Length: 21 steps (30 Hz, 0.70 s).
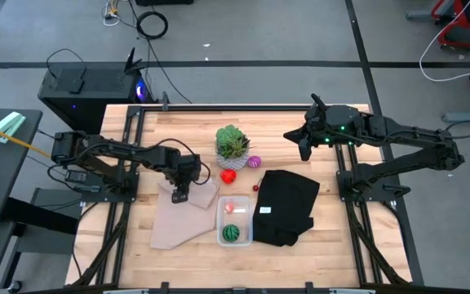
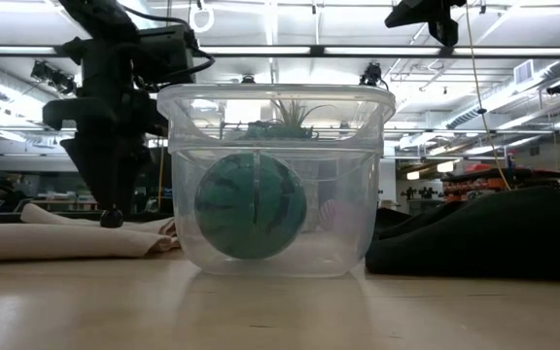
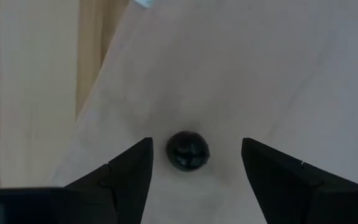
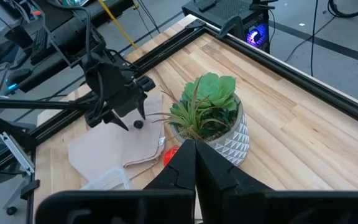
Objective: Pick and placing Produce into tupperware
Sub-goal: Put the blueberry into the transparent container
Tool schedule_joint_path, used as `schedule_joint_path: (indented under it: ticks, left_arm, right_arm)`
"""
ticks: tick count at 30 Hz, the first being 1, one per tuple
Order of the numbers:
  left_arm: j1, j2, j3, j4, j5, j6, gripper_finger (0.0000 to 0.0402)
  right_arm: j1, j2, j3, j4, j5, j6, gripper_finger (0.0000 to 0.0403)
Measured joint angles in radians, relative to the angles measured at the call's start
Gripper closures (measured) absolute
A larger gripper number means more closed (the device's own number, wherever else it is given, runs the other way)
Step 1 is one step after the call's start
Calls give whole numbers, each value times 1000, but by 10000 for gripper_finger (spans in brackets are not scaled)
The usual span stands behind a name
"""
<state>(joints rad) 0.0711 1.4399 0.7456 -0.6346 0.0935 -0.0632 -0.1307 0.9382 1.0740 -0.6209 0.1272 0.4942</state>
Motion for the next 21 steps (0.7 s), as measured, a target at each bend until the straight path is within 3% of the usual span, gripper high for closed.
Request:
schedule_joint_path:
  ticks: [10,21]
  left_arm:
    - [-8,-1,-92,39,-6,-30,155]
    - [-8,-2,-96,107,-12,-64,157]
  right_arm:
    - [0,0,0,0,0,0,395]
    - [0,0,0,0,0,1,395]
